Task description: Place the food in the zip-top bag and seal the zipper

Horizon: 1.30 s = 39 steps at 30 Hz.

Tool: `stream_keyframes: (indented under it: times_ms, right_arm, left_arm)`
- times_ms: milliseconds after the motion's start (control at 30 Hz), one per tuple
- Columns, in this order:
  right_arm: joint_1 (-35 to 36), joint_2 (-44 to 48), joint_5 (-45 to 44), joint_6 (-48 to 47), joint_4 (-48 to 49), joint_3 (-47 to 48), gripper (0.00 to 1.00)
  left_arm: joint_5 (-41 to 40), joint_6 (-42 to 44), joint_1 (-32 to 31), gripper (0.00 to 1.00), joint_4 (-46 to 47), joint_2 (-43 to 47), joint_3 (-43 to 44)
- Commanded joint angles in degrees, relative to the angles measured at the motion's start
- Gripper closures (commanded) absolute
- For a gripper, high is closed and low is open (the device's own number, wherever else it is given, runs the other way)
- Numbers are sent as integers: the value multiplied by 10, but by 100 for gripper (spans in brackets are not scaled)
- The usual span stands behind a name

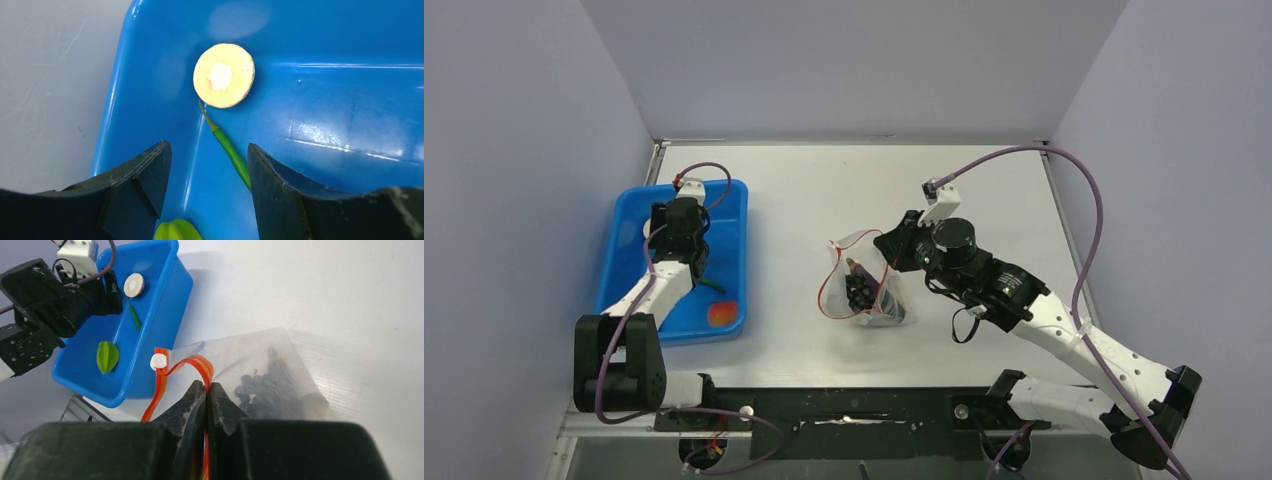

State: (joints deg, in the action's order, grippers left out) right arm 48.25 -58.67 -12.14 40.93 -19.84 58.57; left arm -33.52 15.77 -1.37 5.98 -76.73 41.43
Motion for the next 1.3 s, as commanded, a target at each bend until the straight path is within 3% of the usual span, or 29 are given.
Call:
stream_keyframes:
  times_ms: [0, 433, 967, 1100, 1267]
  right_arm:
    - [-7, 27, -3, -3, 36, 8, 100]
    - [-15, 15, 16, 1, 36, 20, 100]
    - [-40, 4, 43, 4, 47, 23, 100]
    - [-46, 6, 47, 4, 49, 26, 100]
    - [-52, 2, 57, 6, 53, 23, 100]
  left_arm:
    - [47, 44, 29, 43, 104, -45, 5]
    - [50, 98, 52, 42, 227, -208, 26]
    - [7, 144, 60, 47, 336, -314, 55]
    - [3, 152, 59, 50, 346, -318, 56]
    - [-4, 157, 60, 61, 362, -316, 53]
